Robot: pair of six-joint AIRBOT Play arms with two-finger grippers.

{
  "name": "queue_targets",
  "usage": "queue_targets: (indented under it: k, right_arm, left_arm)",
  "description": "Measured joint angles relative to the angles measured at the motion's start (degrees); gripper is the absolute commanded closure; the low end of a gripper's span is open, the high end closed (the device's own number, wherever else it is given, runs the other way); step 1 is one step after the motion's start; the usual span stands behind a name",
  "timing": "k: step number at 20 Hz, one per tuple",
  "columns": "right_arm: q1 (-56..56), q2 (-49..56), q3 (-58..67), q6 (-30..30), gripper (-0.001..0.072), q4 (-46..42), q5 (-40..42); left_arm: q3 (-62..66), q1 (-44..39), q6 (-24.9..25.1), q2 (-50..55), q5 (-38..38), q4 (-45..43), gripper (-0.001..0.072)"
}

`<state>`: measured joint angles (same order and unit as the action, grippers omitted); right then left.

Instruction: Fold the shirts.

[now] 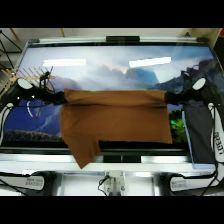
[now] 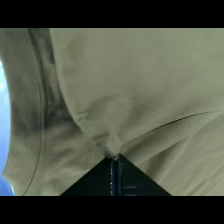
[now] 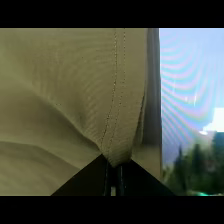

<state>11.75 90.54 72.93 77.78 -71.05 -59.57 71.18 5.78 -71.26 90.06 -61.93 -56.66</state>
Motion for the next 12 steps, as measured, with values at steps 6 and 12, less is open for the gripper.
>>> queue_targets:
  k: [6,12]
  right_arm:
    - [0.74,0.72,-0.04,2.1,0.0528,-2.75,-1.55]
    - [1.31,-0.02,0.35,3.23,0.0283,-1.92,-6.23]
  left_arm:
    - [-0.9,0.28,0.13,0.61,-3.13,-1.86,0.0662]
    - [0.15,1.81,-1.27,0.2,-7.41,-2.19,0.0193]
